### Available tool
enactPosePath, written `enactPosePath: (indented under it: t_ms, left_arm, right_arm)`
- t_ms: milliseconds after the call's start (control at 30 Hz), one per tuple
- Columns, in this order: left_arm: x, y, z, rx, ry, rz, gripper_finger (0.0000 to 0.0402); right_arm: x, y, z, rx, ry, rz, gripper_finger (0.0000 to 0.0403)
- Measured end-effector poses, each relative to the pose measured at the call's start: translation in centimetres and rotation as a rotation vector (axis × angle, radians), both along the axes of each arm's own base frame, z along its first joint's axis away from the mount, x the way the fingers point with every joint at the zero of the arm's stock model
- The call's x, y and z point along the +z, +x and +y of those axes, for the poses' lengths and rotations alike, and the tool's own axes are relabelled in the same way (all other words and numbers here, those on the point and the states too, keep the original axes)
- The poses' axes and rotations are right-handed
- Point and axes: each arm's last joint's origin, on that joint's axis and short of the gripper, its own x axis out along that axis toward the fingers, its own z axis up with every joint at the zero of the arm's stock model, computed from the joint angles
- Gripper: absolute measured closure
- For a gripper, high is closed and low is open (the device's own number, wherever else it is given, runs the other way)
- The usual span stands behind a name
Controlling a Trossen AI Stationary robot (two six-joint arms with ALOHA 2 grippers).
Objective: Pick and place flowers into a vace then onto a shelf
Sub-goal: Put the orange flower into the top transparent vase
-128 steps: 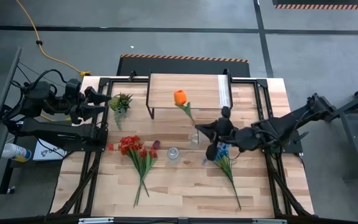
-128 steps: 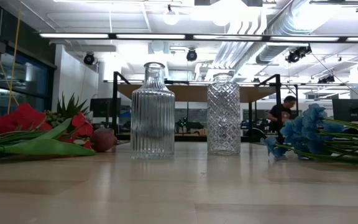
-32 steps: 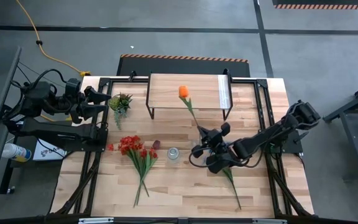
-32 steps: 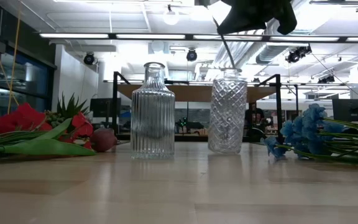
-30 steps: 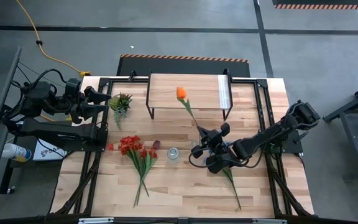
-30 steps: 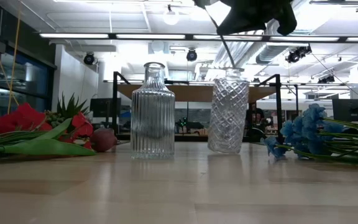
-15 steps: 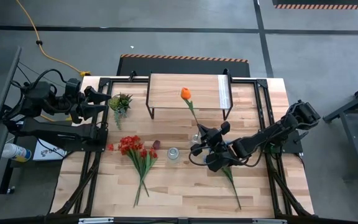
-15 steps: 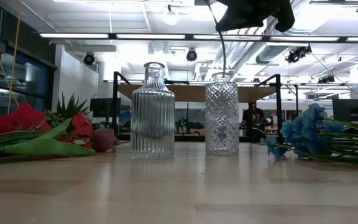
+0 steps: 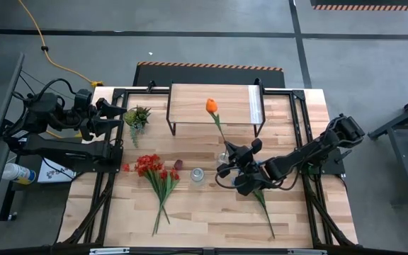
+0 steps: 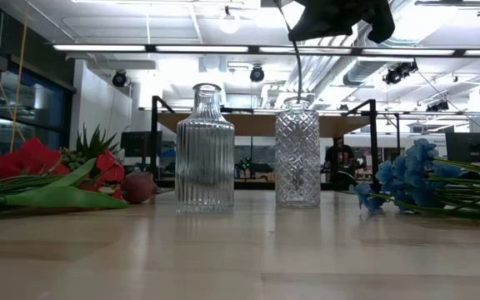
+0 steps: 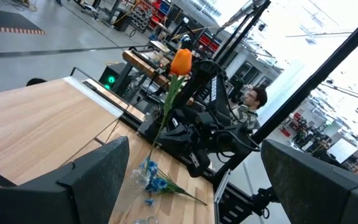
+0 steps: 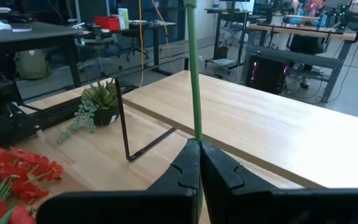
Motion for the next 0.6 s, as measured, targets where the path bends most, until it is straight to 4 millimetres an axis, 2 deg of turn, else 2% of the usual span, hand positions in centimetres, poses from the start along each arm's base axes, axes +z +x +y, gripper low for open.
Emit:
enactPosePath:
  t_ms: [167, 600]
  left_arm:
    - [0.0, 0.0, 0.0, 0.0, 0.002, 0.0, 0.0002]
    - [0.0, 0.0, -0.01, -0.003, 0.0, 0.0, 0.0002]
  right_arm:
    - [-1.0, 0.42, 0.2, -0.003, 0.011, 0.0, 0.0403]
    - [-0.89, 0.54, 0.26, -0.004, -0.002, 0.0, 0.0403]
